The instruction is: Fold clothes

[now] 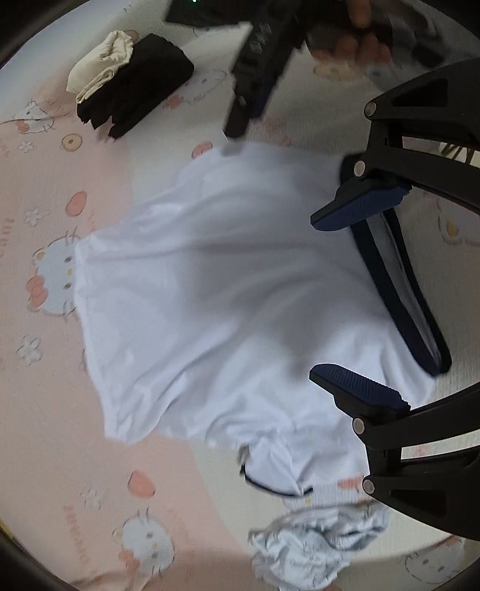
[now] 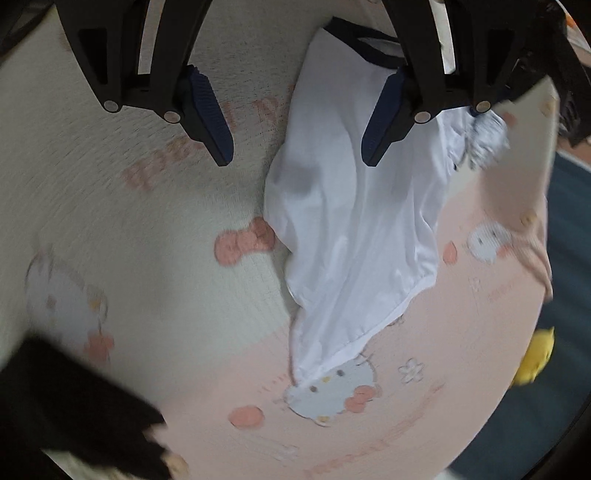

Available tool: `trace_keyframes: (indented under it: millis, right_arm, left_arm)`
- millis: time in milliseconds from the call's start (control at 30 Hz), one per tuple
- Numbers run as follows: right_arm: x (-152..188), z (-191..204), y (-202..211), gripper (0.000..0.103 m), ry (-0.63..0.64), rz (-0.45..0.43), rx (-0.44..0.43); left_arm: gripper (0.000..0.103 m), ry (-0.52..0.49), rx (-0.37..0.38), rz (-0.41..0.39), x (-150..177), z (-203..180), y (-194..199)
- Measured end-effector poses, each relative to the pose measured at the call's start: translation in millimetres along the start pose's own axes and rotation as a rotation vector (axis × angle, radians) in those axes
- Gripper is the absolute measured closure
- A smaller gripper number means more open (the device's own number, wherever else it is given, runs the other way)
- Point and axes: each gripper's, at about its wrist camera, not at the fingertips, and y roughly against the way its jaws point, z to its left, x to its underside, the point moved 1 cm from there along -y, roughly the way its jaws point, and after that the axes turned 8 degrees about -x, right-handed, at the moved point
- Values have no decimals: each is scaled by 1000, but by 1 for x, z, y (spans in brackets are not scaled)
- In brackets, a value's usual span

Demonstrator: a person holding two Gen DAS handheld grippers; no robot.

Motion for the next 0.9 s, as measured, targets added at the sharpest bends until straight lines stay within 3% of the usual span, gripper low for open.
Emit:
trace_keyframes:
  millis: [67,267,333,433,600,700,767,900]
  right_arm:
    - [-2,-7,-8,32,-30,14,-13]
    - [-5,-9,-17,57,-23,-12,-65]
    - [-6,-11,-23,78,-34,-3,-73]
    - [-7,-13,-30,88,-50,2,-116]
    - [-9,-13,-33,88,-96,0,-216]
    - [-10,-7,-35,88,-123,7,-308]
    - [-7,-2,-39,88,-113,25,-311]
    - [1,5,-48,88,-120,57,-345]
  left_arm:
    - [30,-45,1,-14,-6,-10,1]
    - [30,-123,32,10,-19,-40,-15]
    - [30,-122,55,31,-24,-44,-22]
    - [30,-128,87,54,-32,-49,-30]
    - [30,-174,149,62,-47,-57,-34]
    - [30,-136,187,77,-52,-58,-37]
    - [30,-113,224,85,-54,-58,-40]
    - [30,-102,215,116,-53,-64,-52]
